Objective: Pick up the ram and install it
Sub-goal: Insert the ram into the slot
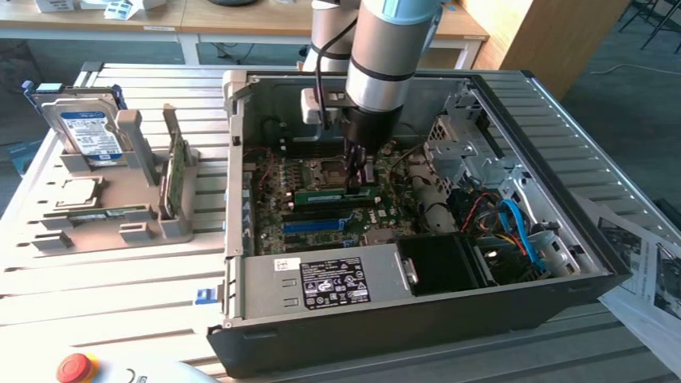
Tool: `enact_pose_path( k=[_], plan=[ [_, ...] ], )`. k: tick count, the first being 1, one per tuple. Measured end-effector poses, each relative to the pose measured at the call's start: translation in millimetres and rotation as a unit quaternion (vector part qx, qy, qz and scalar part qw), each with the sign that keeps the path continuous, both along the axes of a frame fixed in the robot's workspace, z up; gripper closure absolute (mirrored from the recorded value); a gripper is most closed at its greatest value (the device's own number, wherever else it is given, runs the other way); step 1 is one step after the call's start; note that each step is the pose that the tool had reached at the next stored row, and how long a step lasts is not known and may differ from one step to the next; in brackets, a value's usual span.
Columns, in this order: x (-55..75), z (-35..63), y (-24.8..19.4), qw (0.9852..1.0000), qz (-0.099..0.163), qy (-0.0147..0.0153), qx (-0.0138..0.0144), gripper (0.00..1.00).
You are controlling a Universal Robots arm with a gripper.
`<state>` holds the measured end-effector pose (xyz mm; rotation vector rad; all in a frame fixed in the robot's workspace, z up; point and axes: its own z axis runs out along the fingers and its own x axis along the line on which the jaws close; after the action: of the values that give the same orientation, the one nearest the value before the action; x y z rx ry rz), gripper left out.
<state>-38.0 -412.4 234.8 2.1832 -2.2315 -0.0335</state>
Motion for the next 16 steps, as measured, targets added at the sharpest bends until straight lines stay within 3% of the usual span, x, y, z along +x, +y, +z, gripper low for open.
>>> enact_pose_path(
  k=[5, 9, 16],
  plan=[
    [-0.1, 0.1, 0.0, 1.0, 0.0, 0.0005, -0.0001, 0.88],
    [0.3, 0.2, -0.2, 1.0, 0.0, 0.0041, -0.0001, 0.88],
    [0.4, -0.5, -0.3, 1.0, 0.0, 0.0043, 0.0001, 0.88]
  ],
)
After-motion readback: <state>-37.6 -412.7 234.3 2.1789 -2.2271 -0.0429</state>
